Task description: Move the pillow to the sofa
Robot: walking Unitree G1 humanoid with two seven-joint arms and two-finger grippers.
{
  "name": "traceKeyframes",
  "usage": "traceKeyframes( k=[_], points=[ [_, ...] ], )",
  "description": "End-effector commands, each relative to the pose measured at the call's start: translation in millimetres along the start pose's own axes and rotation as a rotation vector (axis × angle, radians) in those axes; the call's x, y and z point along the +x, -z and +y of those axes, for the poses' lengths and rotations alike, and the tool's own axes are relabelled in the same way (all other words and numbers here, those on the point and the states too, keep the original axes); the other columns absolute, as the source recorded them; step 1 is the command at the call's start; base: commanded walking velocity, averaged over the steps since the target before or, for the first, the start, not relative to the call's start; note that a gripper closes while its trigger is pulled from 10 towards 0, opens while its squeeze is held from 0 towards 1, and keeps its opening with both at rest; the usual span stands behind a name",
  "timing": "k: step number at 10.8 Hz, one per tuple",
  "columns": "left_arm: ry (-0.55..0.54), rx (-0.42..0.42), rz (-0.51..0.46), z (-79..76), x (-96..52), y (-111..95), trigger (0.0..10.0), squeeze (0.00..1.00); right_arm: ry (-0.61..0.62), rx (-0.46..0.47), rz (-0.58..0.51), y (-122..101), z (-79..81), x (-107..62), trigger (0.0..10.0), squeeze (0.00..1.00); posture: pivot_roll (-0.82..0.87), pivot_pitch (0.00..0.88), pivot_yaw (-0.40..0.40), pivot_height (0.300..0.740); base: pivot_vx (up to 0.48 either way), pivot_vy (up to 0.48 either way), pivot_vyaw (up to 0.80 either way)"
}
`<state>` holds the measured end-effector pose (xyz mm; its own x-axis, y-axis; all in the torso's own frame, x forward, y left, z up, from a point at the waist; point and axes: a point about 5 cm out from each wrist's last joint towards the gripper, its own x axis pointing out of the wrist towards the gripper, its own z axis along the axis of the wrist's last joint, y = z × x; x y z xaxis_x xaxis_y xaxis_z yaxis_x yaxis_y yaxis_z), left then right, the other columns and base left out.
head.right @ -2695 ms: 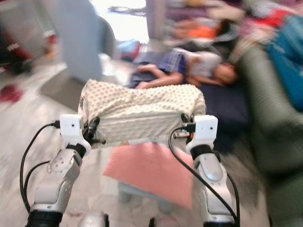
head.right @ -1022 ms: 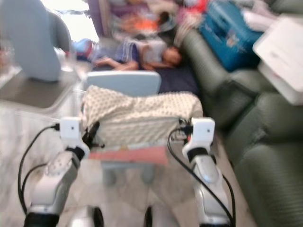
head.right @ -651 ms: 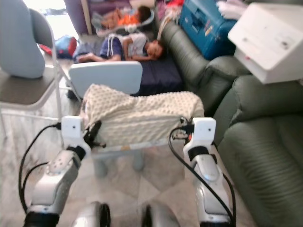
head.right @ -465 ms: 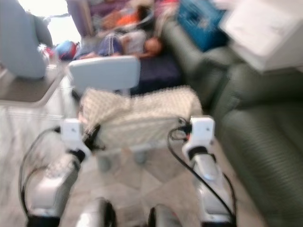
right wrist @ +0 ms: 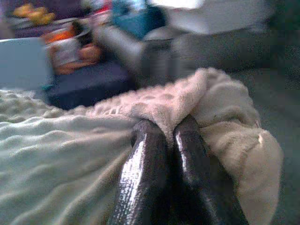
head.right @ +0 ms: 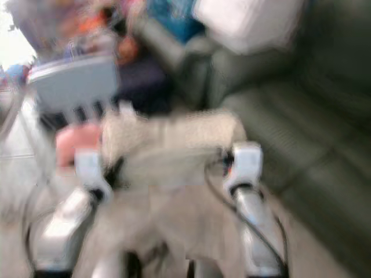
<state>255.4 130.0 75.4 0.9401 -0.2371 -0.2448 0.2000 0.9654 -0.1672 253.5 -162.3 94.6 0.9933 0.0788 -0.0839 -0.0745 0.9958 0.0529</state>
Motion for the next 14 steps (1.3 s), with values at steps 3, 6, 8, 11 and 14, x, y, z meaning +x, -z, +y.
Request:
traceKeyframes(
  k=[3, 6, 8, 11, 14],
  points=[
    [0.031, 0.013, -0.041, -2.1, 0.7, -12.2, 10.0, 0.0, -0.003, 0.008, -0.01, -2.1, 4.3, 0.3, 10.0, 0.0, -0.08, 0.115, -0.028, 0.74, 0.0, 0.0, -0.8],
    [0.115, 0.005, -0.069, -9.5, -1.3, -16.7, 10.0, 0.0, -0.002, 0.006, -0.007, -1.8, 5.6, 1.1, 10.0, 0.0, -0.08, 0.121, -0.029, 0.74, 0.0, 0.0, -0.8],
    [0.141, -0.005, -0.077, -11.5, -2.1, -19.0, 10.0, 0.0, -0.005, 0.004, -0.001, -1.0, 6.9, 0.4, 10.0, 0.0, -0.08, 0.13, -0.035, 0.74, 0.0, 0.0, -0.8],
    [0.179, -0.001, -0.083, -13.7, -3.7, -19.5, 10.0, 0.0, -0.007, 0.001, 0.002, 0.1, 9.4, 0.8, 10.0, 0.0, -0.08, 0.13, -0.023, 0.74, 0.0, 0.0, -0.8],
    [0.218, 0.031, -0.102, -20.5, -1.3, -24.5, 10.0, 0.0, -0.01, -0.018, -0.018, -5.0, 7.2, 8.6, 10.0, 0.0, -0.08, 0.129, -0.009, 0.74, 0.0, 0.0, -0.8]
  ],
)
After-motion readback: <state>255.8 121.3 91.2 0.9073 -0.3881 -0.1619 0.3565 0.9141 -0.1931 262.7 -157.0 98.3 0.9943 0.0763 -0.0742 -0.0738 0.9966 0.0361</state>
